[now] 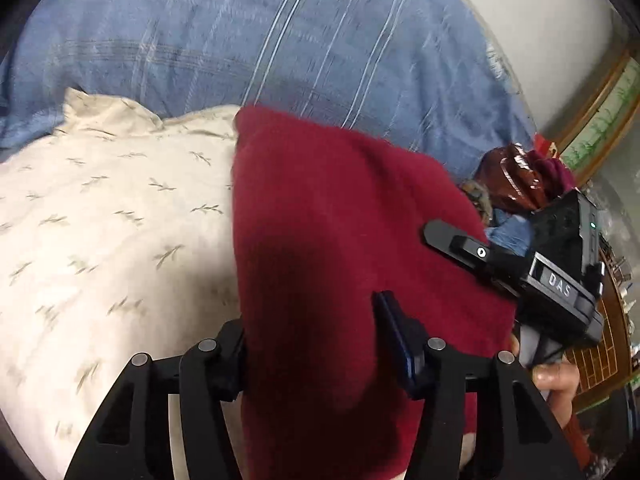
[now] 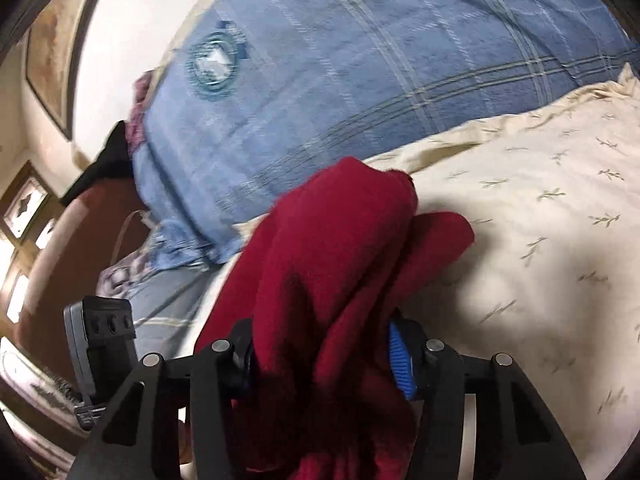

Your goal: Fold small clothes

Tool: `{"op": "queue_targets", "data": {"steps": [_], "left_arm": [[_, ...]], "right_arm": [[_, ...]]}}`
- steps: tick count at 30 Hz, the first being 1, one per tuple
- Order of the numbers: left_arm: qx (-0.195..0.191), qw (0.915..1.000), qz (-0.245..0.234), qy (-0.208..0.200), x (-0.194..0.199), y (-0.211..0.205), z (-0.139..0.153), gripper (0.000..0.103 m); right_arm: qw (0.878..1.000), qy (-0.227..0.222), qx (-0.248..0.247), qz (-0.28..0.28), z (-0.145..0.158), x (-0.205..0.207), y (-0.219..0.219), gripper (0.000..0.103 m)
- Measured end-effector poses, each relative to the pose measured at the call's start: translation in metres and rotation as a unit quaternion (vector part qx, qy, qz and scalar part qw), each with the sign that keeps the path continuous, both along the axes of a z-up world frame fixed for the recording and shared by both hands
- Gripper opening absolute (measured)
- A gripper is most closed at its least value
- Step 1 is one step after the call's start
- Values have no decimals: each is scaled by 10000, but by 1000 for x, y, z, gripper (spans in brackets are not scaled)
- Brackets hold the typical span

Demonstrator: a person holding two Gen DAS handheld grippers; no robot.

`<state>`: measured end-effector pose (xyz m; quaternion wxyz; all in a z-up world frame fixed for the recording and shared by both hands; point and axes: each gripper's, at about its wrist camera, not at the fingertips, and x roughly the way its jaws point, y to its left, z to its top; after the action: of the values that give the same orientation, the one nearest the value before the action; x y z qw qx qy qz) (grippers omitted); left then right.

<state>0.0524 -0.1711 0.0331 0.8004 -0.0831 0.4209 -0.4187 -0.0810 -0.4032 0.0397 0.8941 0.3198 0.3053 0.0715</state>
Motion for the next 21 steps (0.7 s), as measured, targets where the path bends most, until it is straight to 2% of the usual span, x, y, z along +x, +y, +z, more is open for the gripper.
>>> {"op": "queue_targets", "data": {"steps": [3,5,7,8,10,12,14,16,18,20,21], "left_arm": [[-122,9999,107,-14,-30,29,9,54],[-27,9997,212,67,-48,47,1,54],[217,9994,254,69,-58,54,-8,55],[538,9981,313,-45,-62,54,-15,55],[807,9954,420,-315,-70,56,-17,55],[801,9939,518,-555,-76,60,-8,58],[775,9924,653,-704,-78,58,0,60],[785,9907,806,-763,-83,59,2,67],[908,9887,944,-735,-83,55,1,68],[1004,9881,974,-642,-77,45,-4,68],[1047,9875,991,-640,-77,43,-7,68]], "right_arm": [[9992,-34,311,245,-2,-12,12,53],[9986,187,300,398,-13,-15,21,58],[9967,767,-111,257,-27,-14,29,61],[9954,907,-271,167,-30,-17,30,61],[9957,828,-423,-43,-22,-30,30,62],[9961,490,-678,-294,0,-46,31,62],[9923,234,-1136,-423,24,-54,41,62],[9885,98,-1498,-162,39,-48,59,58],[9845,80,-1745,126,41,-37,76,51],[9762,263,-2129,328,32,-22,92,48],[9711,397,-2333,326,25,-14,96,42]]}}
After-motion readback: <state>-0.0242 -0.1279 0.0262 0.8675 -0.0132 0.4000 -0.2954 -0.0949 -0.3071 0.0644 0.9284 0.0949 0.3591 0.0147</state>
